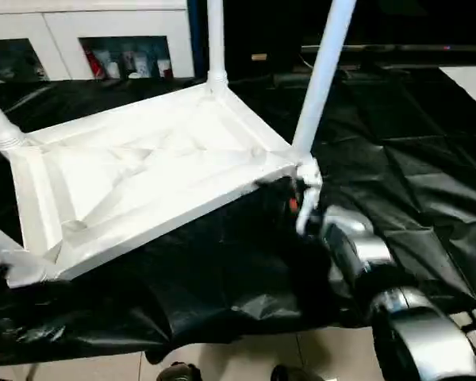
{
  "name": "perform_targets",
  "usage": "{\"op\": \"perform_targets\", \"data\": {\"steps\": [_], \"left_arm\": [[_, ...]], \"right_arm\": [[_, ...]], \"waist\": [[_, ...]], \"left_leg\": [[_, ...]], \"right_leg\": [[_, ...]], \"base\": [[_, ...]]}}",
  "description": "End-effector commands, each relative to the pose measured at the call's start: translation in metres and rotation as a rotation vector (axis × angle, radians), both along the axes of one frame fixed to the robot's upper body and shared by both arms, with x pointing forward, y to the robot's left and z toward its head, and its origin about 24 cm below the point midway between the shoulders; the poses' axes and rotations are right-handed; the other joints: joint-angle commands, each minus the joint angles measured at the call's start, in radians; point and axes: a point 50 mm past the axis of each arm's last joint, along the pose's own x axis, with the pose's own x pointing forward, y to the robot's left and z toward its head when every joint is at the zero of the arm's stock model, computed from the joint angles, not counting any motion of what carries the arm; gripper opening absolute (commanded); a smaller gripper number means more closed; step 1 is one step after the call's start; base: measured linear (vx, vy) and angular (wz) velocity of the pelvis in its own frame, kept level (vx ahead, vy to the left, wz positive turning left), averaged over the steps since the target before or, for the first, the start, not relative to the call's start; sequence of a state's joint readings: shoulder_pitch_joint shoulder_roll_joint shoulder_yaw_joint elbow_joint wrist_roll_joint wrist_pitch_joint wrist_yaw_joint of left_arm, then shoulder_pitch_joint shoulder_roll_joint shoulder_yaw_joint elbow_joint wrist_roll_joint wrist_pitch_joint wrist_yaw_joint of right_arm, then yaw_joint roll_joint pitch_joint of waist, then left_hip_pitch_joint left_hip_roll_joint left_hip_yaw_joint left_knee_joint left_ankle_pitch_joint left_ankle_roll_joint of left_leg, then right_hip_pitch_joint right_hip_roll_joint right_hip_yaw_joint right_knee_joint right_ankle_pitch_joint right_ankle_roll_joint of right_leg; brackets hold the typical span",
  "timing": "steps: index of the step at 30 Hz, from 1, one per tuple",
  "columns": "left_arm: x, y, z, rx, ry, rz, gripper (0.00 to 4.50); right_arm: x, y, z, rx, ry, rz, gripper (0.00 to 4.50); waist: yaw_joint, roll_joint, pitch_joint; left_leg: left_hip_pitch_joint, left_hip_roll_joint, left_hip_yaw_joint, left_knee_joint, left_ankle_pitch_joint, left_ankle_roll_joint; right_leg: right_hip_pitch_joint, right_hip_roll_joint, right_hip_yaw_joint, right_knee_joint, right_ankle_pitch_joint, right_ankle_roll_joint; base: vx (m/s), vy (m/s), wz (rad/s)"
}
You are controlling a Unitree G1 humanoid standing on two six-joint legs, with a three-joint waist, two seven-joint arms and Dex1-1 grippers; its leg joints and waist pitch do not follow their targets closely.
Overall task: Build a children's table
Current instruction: Rotate table base
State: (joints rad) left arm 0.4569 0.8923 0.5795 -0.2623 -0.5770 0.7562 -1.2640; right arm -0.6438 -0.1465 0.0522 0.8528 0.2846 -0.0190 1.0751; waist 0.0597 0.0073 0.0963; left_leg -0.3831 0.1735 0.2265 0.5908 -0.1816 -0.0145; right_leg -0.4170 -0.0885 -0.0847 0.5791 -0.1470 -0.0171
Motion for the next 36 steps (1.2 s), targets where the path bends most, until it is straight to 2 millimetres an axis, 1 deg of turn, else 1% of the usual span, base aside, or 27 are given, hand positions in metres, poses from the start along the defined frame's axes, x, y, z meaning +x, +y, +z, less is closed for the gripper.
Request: {"op": "perform_targets", "data": {"steps": [1,2,4,6,7,8,9,10,11,13,14,15,16,17,20,23,25,26,27,28,29,31,32,33,34,35,36], "left_arm": [[-0.009,0.018,0.006,0.039,0.049,0.034,4.47],[-0.013,0.024,0.006,0.057,0.071,0.046,4.47],[-0.02,0.038,0.009,0.096,0.111,0.072,4.47],[-0.022,0.043,0.01,0.105,0.121,0.088,4.47],[-0.024,0.057,0.017,0.133,0.111,0.137,4.47],[-0.024,0.062,0.02,0.138,0.095,0.154,4.47],[-0.022,0.065,0.024,0.145,0.055,0.167,4.47],[-0.016,0.069,0.028,0.142,-0.028,0.188,4.47],[-0.011,0.069,0.031,0.126,-0.085,0.197,4.47],[-0.01,0.07,0.032,0.122,-0.097,0.199,4.47],[0.001,0.068,0.035,0.092,-0.216,0.208,4.47],[0.006,0.066,0.036,0.067,-0.267,0.209,4.47],[0.016,0.06,0.036,0.02,-0.342,0.205,4.47],[0.02,0.057,0.034,-0.004,-0.359,0.198,4.47],[0.03,0.047,0.027,-0.03,-0.385,0.176,4.47],[0.039,0.038,0.022,-0.048,-0.413,0.155,4.47],[0.044,0.029,0.019,-0.077,-0.426,0.135,4.47],[0.049,0.019,0.017,-0.105,-0.434,0.113,4.47],[0.049,0.019,0.017,-0.105,-0.434,0.113,4.47],[0.056,-0.005,0.013,-0.176,-0.433,0.043,4.47],[0.057,-0.009,0.012,-0.189,-0.432,0.03,4.47],[0.059,-0.016,0.011,-0.207,-0.43,0.01,4.47],[0.062,-0.035,0.011,-0.256,-0.409,-0.064,4.47],[0.062,-0.035,0.011,-0.256,-0.409,-0.064,4.47],[0.064,-0.045,0.011,-0.273,-0.397,-0.109,4.47],[0.064,-0.045,0.011,-0.273,-0.397,-0.109,4.47],[0.067,-0.056,0.012,-0.297,-0.385,-0.165,4.47]], "right_arm": [[-0.008,-0.005,0.005,0.01,-0.002,0.11,2.67],[-0.012,-0.006,0.005,0.009,0.0,0.135,2.67],[-0.018,-0.01,0.005,0.013,0.014,0.172,2.67],[-0.019,-0.011,0.006,0.015,0.017,0.182,2.67],[-0.022,-0.013,0.006,0.015,0.021,0.189,2.67],[-0.023,-0.013,0.006,0.015,0.022,0.19,2.67],[-0.024,-0.013,0.006,0.015,0.024,0.192,2.67],[-0.025,-0.013,0.006,0.014,0.025,0.192,2.67],[-0.025,-0.013,0.007,0.015,0.026,0.193,2.67],[-0.025,-0.013,0.007,0.016,0.026,0.193,2.67],[-0.026,-0.011,0.006,0.014,0.025,0.19,2.67],[-0.026,-0.01,0.006,0.014,0.026,0.189,2.67],[-0.027,-0.007,0.005,0.011,0.023,0.182,2.67],[-0.028,-0.006,0.005,0.011,0.023,0.178,2.67],[-0.029,-0.004,0.006,0.015,0.024,0.178,2.67],[-0.031,-0.003,0.006,0.016,0.025,0.183,2.67],[-0.032,-0.002,0.005,0.011,0.024,0.183,2.67],[-0.031,-0.001,0.004,0.005,0.019,0.176,2.67],[-0.031,-0.001,0.004,0.005,0.019,0.176,2.67],[-0.024,-0.001,-0.001,-0.057,-0.005,0.07,2.67],[-0.022,-0.001,-0.002,-0.068,-0.009,0.05,2.67],[-0.02,-0.001,-0.003,-0.087,-0.017,0.015,2.67],[-0.012,-0.002,-0.007,-0.111,0.003,-0.089,2.67],[-0.012,-0.002,-0.007,-0.111,0.003,-0.089,2.67],[-0.009,-0.002,-0.01,-0.132,0.006,-0.125,2.67],[-0.009,-0.002,-0.01,-0.132,0.006,-0.125,2.67],[-0.005,-0.003,-0.014,-0.175,0.011,-0.176,2.67]], "waist": [[0.005,0.029,-0.056],[0.004,0.025,-0.054],[0.007,0.028,-0.054],[0.009,0.026,-0.051],[0.01,0.028,-0.049],[0.011,0.028,-0.049],[0.01,0.027,-0.046],[0.012,0.028,-0.043],[0.017,0.029,-0.04],[0.019,0.029,-0.04],[0.023,0.031,-0.04],[0.025,0.031,-0.042],[0.031,0.035,-0.048],[0.031,0.034,-0.049],[0.029,0.032,-0.057],[0.031,0.032,-0.061],[0.03,0.028,-0.065],[0.032,0.031,-0.065],[0.032,0.029,-0.066],[0.033,0.031,-0.066],[0.031,0.029,-0.067],[0.032,0.029,-0.066],[0.032,0.027,-0.067],[0.029,0.026,-0.067],[0.027,0.014,-0.065],[0.029,0.02,-0.065],[0.025,0.013,-0.065]], "left_leg": [[0.036,0.073,-0.043,-0.102,-0.401,-0.013],[0.037,0.073,-0.043,-0.102,-0.414,-0.016],[0.041,0.075,-0.045,-0.103,-0.439,-0.029],[0.044,0.077,-0.048,-0.107,-0.462,-0.041],[0.048,0.075,-0.049,-0.107,-0.496,-0.052],[0.049,0.075,-0.05,-0.107,-0.501,-0.055],[0.048,0.075,-0.052,-0.109,-0.511,-0.058],[0.055,0.075,-0.054,-0.11,-0.542,-0.066],[0.068,0.074,-0.053,-0.108,-0.584,-0.077],[0.07,0.073,-0.058,-0.106,-0.6,-0.082],[0.071,0.075,-0.063,-0.111,-0.617,-0.088],[0.076,0.074,-0.061,-0.11,-0.622,-0.092],[0.083,0.073,-0.059,-0.106,-0.612,-0.098],[0.074,0.072,-0.061,-0.108,-0.592,-0.099],[0.067,0.072,-0.059,-0.11,-0.553,-0.098],[0.068,0.071,-0.055,-0.104,-0.525,-0.091],[0.066,0.072,-0.054,-0.103,-0.507,-0.09],[0.07,0.071,-0.052,-0.101,-0.508,-0.092],[0.068,0.072,-0.052,-0.1,-0.505,-0.094],[0.07,0.075,-0.051,-0.101,-0.506,-0.103],[0.071,0.071,-0.052,-0.099,-0.502,-0.111],[0.073,0.068,-0.049,-0.096,-0.509,-0.111],[0.066,0.071,-0.053,-0.099,-0.494,-0.104],[0.065,0.069,-0.053,-0.101,-0.493,-0.104],[0.066,0.069,-0.05,-0.099,-0.496,-0.103],[0.068,0.067,-0.051,-0.098,-0.499,-0.103],[0.066,0.068,-0.052,-0.098,-0.494,-0.102]], "right_leg": [[0.028,-0.057,0.061,-0.057,-0.383,-0.209],[0.027,-0.057,0.062,-0.06,-0.404,-0.204],[0.025,-0.059,0.063,-0.062,-0.435,-0.199],[0.023,-0.062,0.066,-0.067,-0.461,-0.195],[0.019,-0.062,0.065,-0.071,-0.497,-0.188],[0.019,-0.063,0.066,-0.071,-0.503,-0.184],[0.021,-0.063,0.065,-0.071,-0.516,-0.18],[0.017,-0.063,0.065,-0.077,-0.555,-0.168],[0.009,-0.063,0.066,-0.085,-0.596,-0.157],[0.013,-0.066,0.064,-0.088,-0.621,-0.147],[0.017,-0.066,0.064,-0.087,-0.632,-0.139],[0.015,-0.064,0.064,-0.088,-0.627,-0.138],[0.011,-0.066,0.07,-0.086,-0.591,-0.152],[0.017,-0.065,0.072,-0.079,-0.55,-0.166],[0.024,-0.062,0.075,-0.067,-0.488,-0.181],[0.026,-0.064,0.079,-0.068,-0.473,-0.19],[0.03,-0.062,0.077,-0.064,-0.448,-0.199],[0.026,-0.061,0.077,-0.065,-0.442,-0.205],[0.028,-0.061,0.076,-0.064,-0.435,-0.21],[0.025,-0.062,0.077,-0.063,-0.429,-0.212],[0.024,-0.062,0.076,-0.064,-0.423,-0.217],[0.021,-0.06,0.077,-0.067,-0.428,-0.217],[0.029,-0.062,0.076,-0.059,-0.43,-0.209],[0.03,-0.059,0.074,-0.06,-0.434,-0.21],[0.028,-0.058,0.075,-0.064,-0.443,-0.202],[0.026,-0.058,0.075,-0.064,-0.454,-0.199],[0.029,-0.06,0.075,-0.065,-0.465,-0.189]], "base": [[0.0,0.0,0.0],[0.0,0.0,0.0],[0.0,0.0,0.0],[0.0,0.0,0.0],[0.0,0.0,0.0],[0.0,0.0,0.0],[0.0,0.0,0.0],[0.0,0.0,0.0],[0.0,0.0,0.0],[0.0,0.0,0.0],[0.0,0.0,0.0],[0.0,0.0,0.0],[0.0,0.0,0.0],[0.0,0.0,0.0],[0.0,0.0,0.0],[0.0,0.0,0.0],[0.0,0.0,0.0],[0.0,0.0,0.0],[0.0,0.0,0.0],[0.0,0.0,0.0],[0.0,0.0,0.0],[0.0,0.0,0.0],[0.0,0.0,0.0],[0.0,0.0,0.0],[0.0,0.0,0.0],[0.0,0.0,0.0],[0.0,0.0,0.0]]}}
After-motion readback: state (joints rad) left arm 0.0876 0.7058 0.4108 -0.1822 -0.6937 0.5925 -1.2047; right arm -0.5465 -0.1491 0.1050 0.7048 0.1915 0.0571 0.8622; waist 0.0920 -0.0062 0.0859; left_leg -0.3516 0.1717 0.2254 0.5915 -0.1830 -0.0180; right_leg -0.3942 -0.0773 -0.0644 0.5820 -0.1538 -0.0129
